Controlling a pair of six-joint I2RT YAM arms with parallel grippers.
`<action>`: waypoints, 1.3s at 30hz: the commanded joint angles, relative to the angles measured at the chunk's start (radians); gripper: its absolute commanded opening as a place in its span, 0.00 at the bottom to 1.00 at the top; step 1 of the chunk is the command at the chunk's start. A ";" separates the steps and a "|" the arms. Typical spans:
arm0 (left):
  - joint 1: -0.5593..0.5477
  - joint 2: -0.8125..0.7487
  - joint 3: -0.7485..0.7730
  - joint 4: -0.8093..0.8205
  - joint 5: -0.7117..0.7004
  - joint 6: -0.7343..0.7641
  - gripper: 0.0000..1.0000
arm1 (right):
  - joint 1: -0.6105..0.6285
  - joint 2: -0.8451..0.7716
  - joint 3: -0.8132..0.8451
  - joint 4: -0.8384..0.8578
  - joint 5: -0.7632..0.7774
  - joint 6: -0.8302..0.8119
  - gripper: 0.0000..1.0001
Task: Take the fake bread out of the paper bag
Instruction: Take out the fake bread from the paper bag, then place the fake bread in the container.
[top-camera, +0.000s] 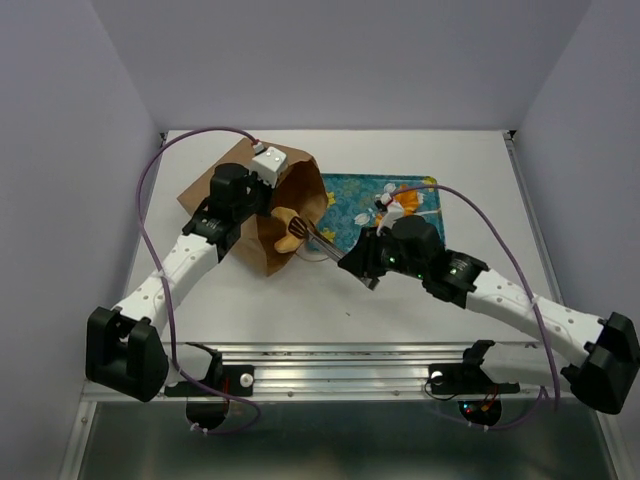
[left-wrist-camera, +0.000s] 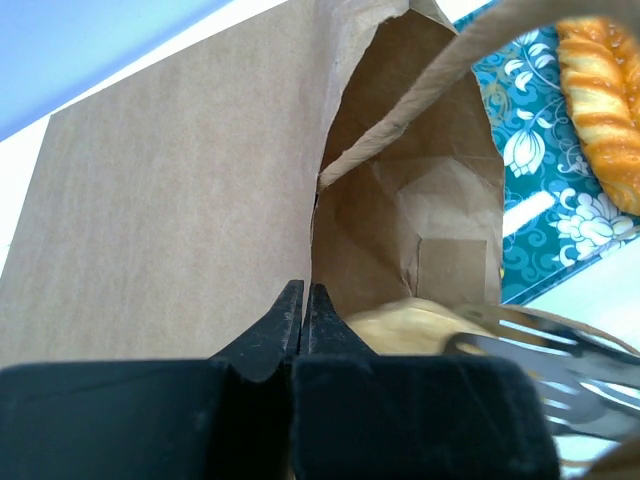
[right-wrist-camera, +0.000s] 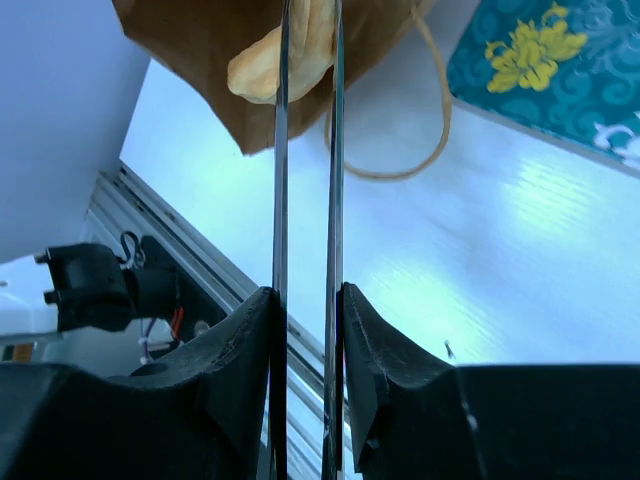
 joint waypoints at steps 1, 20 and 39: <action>0.000 0.001 0.042 0.045 -0.034 -0.029 0.00 | 0.010 -0.135 -0.013 -0.186 0.029 -0.055 0.09; -0.001 0.028 0.051 0.057 -0.066 -0.080 0.00 | -0.109 -0.081 0.272 -0.493 0.710 -0.208 0.12; -0.001 -0.069 -0.018 0.038 -0.120 -0.065 0.00 | -0.185 0.229 0.391 0.140 0.632 -1.698 0.15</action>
